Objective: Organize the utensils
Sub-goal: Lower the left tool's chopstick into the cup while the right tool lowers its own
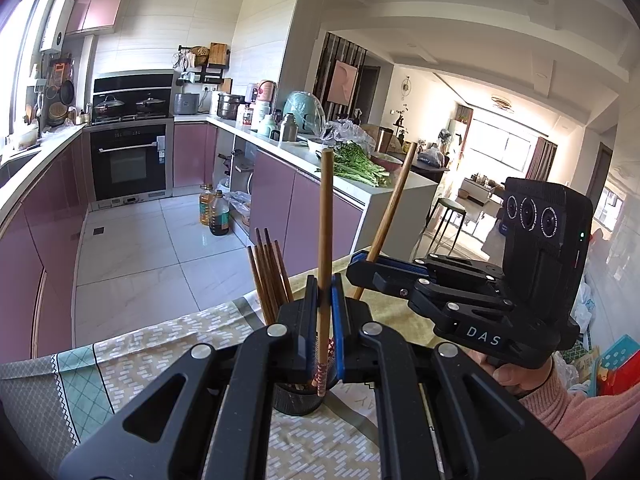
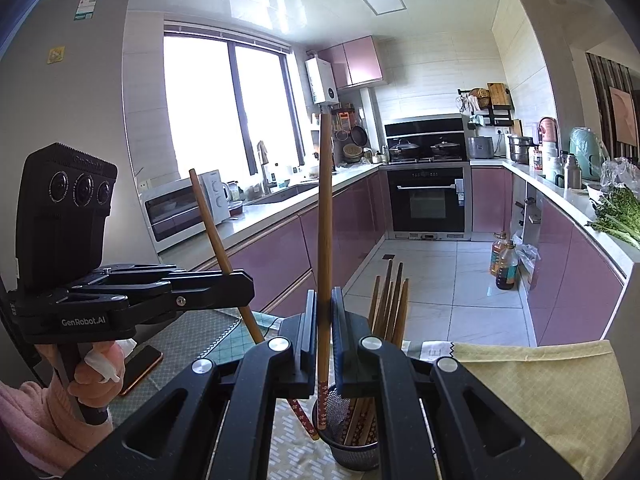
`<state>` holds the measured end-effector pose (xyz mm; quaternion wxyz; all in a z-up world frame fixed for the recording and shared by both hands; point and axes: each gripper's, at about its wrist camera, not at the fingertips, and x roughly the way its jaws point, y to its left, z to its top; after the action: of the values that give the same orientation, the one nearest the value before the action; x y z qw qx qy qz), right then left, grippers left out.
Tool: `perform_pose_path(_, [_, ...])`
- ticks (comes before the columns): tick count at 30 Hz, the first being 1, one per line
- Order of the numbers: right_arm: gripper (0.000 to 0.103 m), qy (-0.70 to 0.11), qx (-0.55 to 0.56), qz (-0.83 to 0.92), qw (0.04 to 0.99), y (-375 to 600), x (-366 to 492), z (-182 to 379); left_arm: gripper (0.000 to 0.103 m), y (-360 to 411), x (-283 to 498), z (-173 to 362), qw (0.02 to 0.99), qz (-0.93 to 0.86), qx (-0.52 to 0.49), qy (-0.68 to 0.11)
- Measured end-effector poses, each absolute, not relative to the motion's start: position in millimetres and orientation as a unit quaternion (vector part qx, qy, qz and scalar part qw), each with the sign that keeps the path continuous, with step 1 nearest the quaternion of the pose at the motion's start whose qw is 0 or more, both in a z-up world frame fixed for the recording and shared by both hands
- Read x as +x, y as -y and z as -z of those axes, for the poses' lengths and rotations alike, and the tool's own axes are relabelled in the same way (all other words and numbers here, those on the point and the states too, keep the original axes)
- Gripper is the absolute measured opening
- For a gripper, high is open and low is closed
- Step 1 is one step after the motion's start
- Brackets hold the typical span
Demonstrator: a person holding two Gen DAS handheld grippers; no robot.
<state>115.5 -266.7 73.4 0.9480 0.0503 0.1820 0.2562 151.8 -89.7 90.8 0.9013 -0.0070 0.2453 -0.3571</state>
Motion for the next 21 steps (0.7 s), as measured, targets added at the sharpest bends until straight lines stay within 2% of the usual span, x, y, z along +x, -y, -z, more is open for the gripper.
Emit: perform_pose_path(21, [0.006, -0.182, 0.054, -0.242, 0.952, 268, 117, -74, 0.007, 95, 165, -93, 0.903, 0.351, -0.010, -0.248])
